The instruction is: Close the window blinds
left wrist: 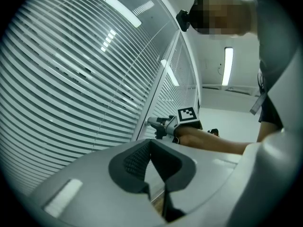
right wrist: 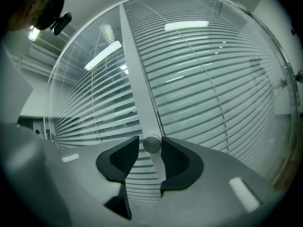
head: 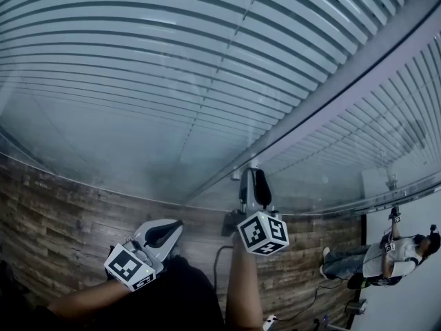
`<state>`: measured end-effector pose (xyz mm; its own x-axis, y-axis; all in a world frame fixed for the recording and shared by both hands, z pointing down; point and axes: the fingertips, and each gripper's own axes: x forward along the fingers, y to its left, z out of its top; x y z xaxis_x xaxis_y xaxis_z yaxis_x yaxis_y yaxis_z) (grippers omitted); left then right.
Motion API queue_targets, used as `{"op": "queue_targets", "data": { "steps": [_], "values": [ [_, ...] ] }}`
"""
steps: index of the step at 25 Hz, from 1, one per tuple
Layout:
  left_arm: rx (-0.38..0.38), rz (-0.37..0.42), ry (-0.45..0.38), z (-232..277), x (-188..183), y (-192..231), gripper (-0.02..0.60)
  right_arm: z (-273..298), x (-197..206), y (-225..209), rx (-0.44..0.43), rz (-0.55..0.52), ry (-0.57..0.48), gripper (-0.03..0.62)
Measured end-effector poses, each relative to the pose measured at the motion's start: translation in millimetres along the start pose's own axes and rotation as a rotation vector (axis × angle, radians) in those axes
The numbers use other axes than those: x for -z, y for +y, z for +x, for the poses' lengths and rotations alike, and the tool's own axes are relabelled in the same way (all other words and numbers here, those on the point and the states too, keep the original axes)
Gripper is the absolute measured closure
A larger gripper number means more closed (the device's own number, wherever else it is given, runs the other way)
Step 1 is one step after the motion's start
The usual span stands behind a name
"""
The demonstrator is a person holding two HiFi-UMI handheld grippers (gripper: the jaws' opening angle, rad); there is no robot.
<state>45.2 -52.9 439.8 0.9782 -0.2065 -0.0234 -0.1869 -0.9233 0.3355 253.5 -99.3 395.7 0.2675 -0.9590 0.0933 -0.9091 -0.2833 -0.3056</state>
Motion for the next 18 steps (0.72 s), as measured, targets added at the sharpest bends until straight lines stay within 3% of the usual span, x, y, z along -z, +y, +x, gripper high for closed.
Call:
{"op": "queue_targets", "data": {
  "steps": [11, 18],
  "values": [
    [-0.011, -0.012, -0.019, -7.0, -4.1, 5.3, 0.583, 9.8, 5.5, 1.1, 0.013, -0.022, 0.010, 0.467],
    [-0.014, -0.004, -0.028, -6.9, -2.4, -4.8, 0.583, 3.5, 6.0, 0.1, -0.018, -0.148, 0.035, 0.468]
  ]
}}
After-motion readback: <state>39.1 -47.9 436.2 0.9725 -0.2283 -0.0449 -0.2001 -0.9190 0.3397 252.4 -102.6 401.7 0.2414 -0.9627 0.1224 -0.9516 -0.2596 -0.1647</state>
